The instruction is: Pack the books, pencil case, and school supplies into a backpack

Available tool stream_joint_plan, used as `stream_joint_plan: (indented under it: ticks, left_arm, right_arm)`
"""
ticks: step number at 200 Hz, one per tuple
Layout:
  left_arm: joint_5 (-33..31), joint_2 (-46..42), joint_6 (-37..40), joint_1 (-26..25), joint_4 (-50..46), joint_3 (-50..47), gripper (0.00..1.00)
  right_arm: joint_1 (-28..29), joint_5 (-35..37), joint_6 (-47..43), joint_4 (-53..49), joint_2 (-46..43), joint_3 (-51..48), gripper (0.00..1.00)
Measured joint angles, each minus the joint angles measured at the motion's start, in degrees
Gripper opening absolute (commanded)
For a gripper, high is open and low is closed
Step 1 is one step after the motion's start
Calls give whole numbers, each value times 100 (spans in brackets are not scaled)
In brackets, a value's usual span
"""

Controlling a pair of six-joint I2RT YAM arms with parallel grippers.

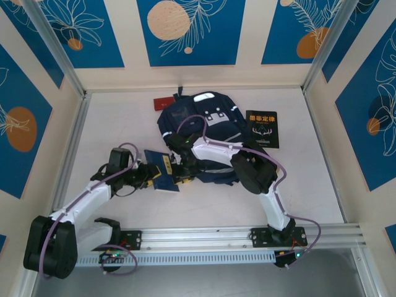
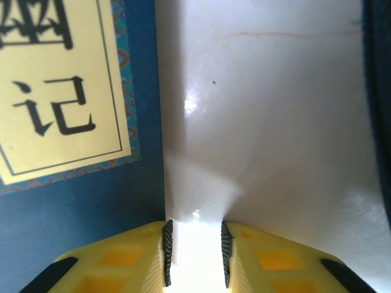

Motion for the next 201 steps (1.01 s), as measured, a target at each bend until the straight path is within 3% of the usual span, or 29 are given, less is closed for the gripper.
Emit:
stream_joint_plan:
  ticks: [23,59,89,143,201]
  left_arm:
    - [-304,44,330,0,-549,264,0]
    - [-804,-109,828,0,-1346,684,0]
    - [-1095,-555,981,0,-1692,1145,0]
    - [-1060,-413,367,-149,-1176,2337,0]
    - [-1644,339,-986,-944,426,2876,0]
  right_arm:
    - [-26,24,181,85,-260,-293,40]
    - [-153,111,531,341,-1307,-831,55]
    - [-400,109,881,907,-2577,-1329,72]
    - [-1248,-1047,2253,2964,-4081,-2557,98]
    - [-1556,-1464,4719,5451,-4422,-3563,99]
